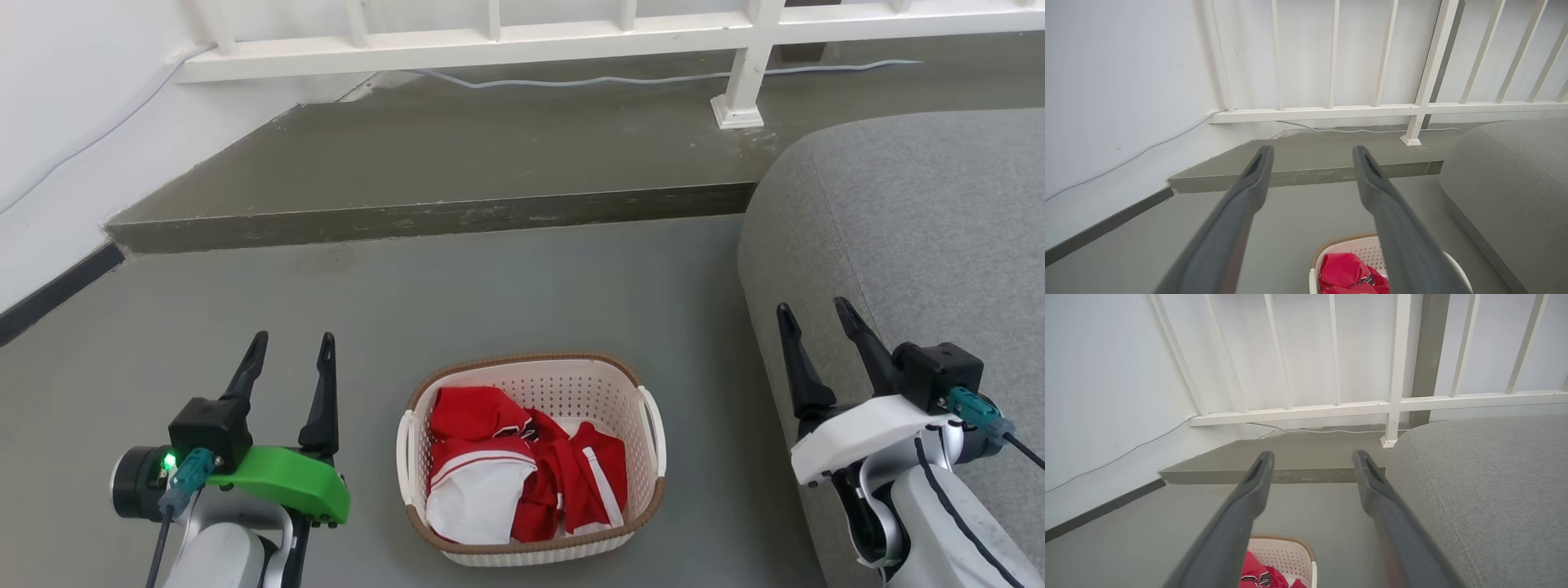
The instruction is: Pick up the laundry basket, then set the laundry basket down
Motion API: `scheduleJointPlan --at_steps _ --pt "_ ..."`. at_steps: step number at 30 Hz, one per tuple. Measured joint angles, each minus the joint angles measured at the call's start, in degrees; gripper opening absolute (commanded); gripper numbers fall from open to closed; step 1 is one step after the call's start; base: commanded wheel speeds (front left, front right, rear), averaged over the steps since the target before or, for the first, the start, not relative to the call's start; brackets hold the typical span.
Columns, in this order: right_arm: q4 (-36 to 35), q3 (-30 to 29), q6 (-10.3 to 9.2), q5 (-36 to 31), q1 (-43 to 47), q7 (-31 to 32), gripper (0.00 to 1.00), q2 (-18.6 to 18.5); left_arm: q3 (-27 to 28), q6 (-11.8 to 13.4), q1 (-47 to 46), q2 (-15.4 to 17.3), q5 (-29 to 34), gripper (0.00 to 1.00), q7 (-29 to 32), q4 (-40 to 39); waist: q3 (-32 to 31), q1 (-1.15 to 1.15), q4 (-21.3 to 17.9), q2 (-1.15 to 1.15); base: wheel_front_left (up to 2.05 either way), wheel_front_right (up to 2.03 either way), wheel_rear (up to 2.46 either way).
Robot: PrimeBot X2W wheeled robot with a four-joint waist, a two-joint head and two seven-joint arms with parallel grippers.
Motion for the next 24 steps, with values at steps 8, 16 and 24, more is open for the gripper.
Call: scheduleJointPlan --at_steps 8,16,24 --pt "0.30 -0.27 0.05 -0.33 -0.02 0.00 1.00 0.14 0.01 0.30 0.00 -0.05 0.01 1.00 0.00 0.26 0.18 0.00 -0.13 0.00 0.00 0.00 0.00" --pt "0.34 -0.54 0.18 -0.33 -0.88 -0.02 1.00 0.29 -0.31 0.30 -0.79 -0.08 0.01 1.00 0.55 0.20 1.49 0.00 0.08 0.00 0.00 0.00 0.00" --pt "0.65 -0.49 1.15 0.04 -2.37 -0.08 1.00 0.44 -0.45 0.30 -3.03 -0.27 0.01 1.00 1.19 -0.35 4.72 0.00 0.36 0.00 0.00 0.00 0.00"
